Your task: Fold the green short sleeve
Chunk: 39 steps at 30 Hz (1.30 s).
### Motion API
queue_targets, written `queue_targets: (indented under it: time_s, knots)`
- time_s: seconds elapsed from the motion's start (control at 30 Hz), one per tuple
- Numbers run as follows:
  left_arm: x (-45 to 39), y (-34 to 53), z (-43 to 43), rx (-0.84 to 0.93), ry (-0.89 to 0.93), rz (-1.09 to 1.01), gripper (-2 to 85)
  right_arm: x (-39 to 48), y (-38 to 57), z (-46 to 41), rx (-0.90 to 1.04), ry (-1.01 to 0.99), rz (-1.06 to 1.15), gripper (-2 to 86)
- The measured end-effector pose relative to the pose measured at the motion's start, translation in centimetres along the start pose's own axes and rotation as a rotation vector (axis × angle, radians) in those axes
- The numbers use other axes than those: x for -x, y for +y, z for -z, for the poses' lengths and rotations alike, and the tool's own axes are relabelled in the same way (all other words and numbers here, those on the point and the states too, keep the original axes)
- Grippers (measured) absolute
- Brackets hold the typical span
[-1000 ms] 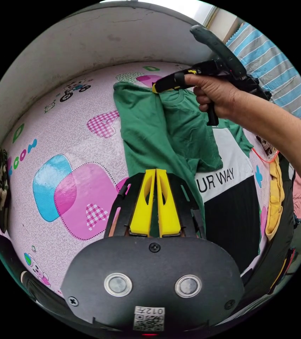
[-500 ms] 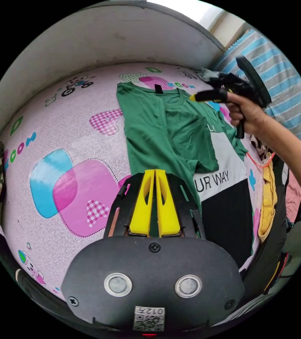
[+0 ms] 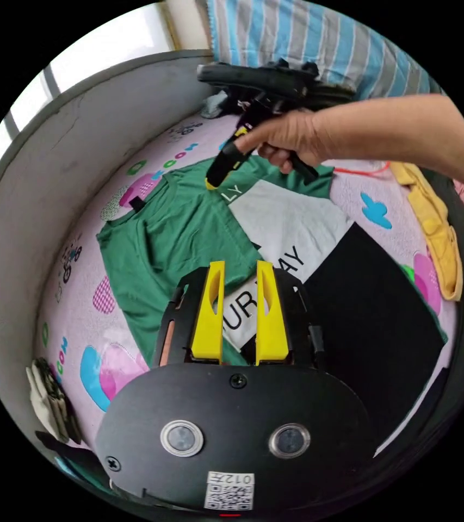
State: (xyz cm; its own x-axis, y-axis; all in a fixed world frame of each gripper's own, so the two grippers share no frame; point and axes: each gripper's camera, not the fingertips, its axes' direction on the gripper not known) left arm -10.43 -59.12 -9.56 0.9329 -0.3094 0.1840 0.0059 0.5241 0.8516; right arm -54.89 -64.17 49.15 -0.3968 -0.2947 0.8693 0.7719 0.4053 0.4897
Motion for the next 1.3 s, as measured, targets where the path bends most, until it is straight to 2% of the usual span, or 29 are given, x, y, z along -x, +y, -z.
queue_targets:
  time_s: [0.3, 0.57, 0.73, 0.87, 0.97, 1.07, 1.2, 1.3]
  knots:
    - [-1.8, -0.1, -1.2, 0.072, 0.010, 0.063, 1.4, 0.3, 1.4, 1.6, -0.068, -0.022, 0.015, -0.8]
    - [-0.3, 1.9, 3.4, -0.076, 0.036, 0.164, 0.3, -0.4, 3.4, 6.1, -0.150, -0.061, -0.030, -1.0]
    - [-0.2, 2.5, 3.4, -0.056, 0.139, 0.197, 0.3, -0.9, 4.4, 5.9, -0.131, -0.055, -0.112, -1.0]
    - [-0.4, 3.1, 2.4, -0.015, 0.145, 0.180, 0.4, -0.5, 5.2, 5.1, -0.106, -0.022, -0.133, -0.9]
    - [-0.2, 3.6, 1.0, 0.078, 0.125, 0.219, 0.5, -0.1, 5.8, 3.9, -0.070, -0.011, -0.162, -0.9]
    - [0.5, 4.8, 1.8, 0.026, 0.176, 0.240, 0.5, 0.0, 6.3, 2.8, -0.011, 0.066, -0.211, -0.9]
    - [3.1, 8.0, 5.5, -0.107, 0.205, 0.349, 0.4, -0.1, 7.7, 4.2, -0.098, 0.063, -0.285, -0.7]
    - [5.2, 12.1, 6.5, -0.045, 0.194, 0.467, 0.5, 2.1, 8.2, 4.4, -0.103, -0.034, -0.212, -0.8]
